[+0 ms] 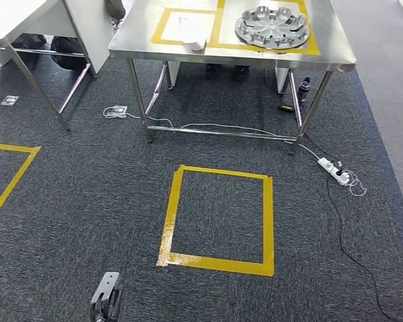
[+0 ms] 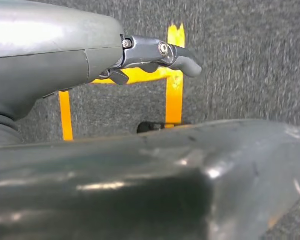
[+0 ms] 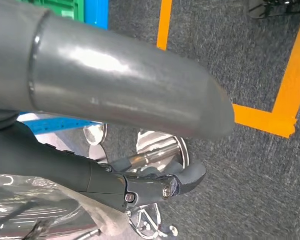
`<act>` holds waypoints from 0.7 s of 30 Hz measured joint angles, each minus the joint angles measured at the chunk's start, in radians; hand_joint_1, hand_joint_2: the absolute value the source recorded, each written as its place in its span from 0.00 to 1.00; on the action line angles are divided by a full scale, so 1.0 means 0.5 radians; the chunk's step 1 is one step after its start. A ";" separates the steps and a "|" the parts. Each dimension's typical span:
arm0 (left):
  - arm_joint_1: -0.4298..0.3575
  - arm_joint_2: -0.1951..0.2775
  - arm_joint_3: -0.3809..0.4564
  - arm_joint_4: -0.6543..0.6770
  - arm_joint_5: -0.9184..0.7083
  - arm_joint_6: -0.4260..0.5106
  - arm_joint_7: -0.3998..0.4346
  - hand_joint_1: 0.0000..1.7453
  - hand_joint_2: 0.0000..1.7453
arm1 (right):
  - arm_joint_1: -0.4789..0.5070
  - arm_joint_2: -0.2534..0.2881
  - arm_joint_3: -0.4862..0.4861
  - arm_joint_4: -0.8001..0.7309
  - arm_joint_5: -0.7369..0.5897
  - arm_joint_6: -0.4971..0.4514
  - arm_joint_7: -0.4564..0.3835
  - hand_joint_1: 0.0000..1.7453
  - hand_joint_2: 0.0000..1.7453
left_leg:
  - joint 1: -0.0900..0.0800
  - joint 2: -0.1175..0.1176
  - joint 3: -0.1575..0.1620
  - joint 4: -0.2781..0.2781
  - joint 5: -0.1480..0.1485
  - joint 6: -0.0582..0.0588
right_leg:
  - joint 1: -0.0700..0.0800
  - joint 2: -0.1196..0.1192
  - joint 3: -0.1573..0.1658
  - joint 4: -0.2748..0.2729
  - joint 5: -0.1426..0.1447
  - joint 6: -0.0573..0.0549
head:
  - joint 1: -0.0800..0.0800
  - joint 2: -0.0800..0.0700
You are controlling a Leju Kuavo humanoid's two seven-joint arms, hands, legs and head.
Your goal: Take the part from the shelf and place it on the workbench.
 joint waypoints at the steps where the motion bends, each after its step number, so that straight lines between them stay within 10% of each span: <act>1: 0.000 0.000 -0.001 0.000 0.002 0.000 0.000 0.00 0.00 | -0.002 -0.004 0.005 -0.001 0.000 -0.002 0.000 0.00 0.00 | -0.003 -0.001 -0.004 0.009 -0.001 -0.011 | 0.000 0.002 0.052 -0.106 0.031 -0.009 | -0.002 0.000; 6: 0.002 0.010 -0.006 0.000 0.007 0.002 0.000 0.00 0.00 | -0.002 -0.010 0.033 -0.005 -0.012 -0.012 0.002 0.00 0.00 | -0.001 -0.006 -0.025 0.054 -0.025 -0.067 | 0.002 0.002 0.067 -0.165 0.057 -0.082 | -0.008 0.000; 10: 0.007 0.012 -0.012 0.000 0.012 0.006 0.000 0.00 0.00 | -0.005 -0.015 0.054 -0.006 -0.030 -0.026 0.003 0.00 0.00 | 0.016 -0.009 -0.182 0.486 -0.299 -0.108 | 0.001 -0.004 0.046 -0.159 0.083 -0.114 | -0.024 0.000; 12: 0.012 0.013 -0.016 0.000 0.021 0.013 0.000 0.00 0.00 | -0.006 -0.019 0.069 -0.006 -0.044 -0.036 0.004 0.00 0.00 | 0.020 -0.009 -0.193 0.578 -0.311 -0.109 | 0.003 -0.004 0.033 -0.148 0.086 -0.113 | -0.025 0.000; 17: 0.011 0.020 -0.027 -0.001 0.040 0.041 0.000 0.00 0.00 | -0.014 -0.031 0.108 -0.025 -0.076 -0.065 0.006 0.00 0.00 | 0.015 -0.011 0.080 0.058 -0.096 -0.072 | 0.015 -0.001 0.024 -0.131 0.081 -0.097 | -0.023 0.000; 21: 0.013 0.023 -0.039 -0.003 0.045 0.050 0.000 0.00 0.00 | -0.017 -0.053 0.133 -0.035 -0.090 -0.073 0.007 0.00 0.00 | 0.009 -0.013 0.078 0.014 -0.099 -0.077 | 0.015 -0.003 -0.010 -0.126 0.086 -0.092 | -0.019 0.000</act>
